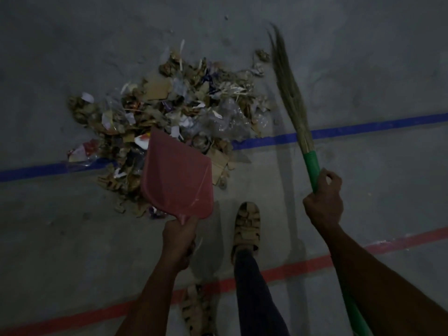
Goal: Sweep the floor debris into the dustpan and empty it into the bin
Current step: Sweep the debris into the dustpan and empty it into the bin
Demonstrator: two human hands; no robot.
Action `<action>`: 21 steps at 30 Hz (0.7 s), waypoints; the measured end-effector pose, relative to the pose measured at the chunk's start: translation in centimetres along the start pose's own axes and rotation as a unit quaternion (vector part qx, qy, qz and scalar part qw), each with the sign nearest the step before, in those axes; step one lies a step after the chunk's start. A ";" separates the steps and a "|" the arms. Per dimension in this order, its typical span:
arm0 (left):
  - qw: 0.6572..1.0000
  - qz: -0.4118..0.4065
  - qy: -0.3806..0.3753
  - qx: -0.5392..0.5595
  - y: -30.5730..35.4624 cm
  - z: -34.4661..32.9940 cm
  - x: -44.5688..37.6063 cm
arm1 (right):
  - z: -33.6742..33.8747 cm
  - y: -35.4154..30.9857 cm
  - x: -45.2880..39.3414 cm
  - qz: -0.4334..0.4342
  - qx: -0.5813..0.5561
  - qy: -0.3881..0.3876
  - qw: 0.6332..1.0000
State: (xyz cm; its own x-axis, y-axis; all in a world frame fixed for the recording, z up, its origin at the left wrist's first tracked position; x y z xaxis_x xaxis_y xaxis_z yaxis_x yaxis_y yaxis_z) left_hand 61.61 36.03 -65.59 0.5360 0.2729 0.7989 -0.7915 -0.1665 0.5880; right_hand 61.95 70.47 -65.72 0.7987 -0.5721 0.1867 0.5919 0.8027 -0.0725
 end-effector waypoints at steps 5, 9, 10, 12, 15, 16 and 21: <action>1.000 0.017 -0.006 0.021 1.9 -4.9 -3.3 | -2.3 -1.6 -7.0 -0.077 -0.030 -0.069 0.994; 0.999 0.021 -0.013 0.027 3.9 -9.6 -5.4 | -3.5 -3.4 -13.3 -0.087 -0.033 -0.116 0.989; 0.999 0.016 -0.010 0.030 4.4 -10.9 -5.8 | -3.7 -3.8 -14.8 -0.088 -0.028 -0.137 0.986; 0.999 0.013 -0.008 0.046 5.4 -13.3 -6.6 | -4.2 -4.5 -17.1 -0.052 0.006 -0.177 0.983; 0.999 0.009 -0.018 0.044 7.5 -16.4 -7.2 | -4.3 -5.3 -18.7 -0.017 0.012 -0.208 0.978; 0.999 0.010 -0.018 0.043 8.2 -17.3 -7.3 | -4.0 -5.4 -18.9 -0.003 0.003 -0.210 0.978; 0.999 0.028 0.004 0.046 12.1 -19.2 -8.2 | -1.7 -4.3 -18.2 0.097 -0.034 -0.148 0.984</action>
State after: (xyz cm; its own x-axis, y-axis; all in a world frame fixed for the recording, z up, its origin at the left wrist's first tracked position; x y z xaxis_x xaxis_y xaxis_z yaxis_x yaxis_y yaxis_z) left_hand 42.02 49.95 -67.52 0.4892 0.2677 0.8301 -0.7899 -0.2674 0.5518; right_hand 45.01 77.12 -70.43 0.8363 -0.3278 0.4395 0.4460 0.8729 -0.1977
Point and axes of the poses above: each hand's wrist, its own x-axis away from the middle knuckle, its own z-axis out of the back of the hand, y = z × x, the point moved 1 cm from there along -x, towards the middle knuckle, and after that the axes turned 14 degrees about x, right-handed, at the moved point
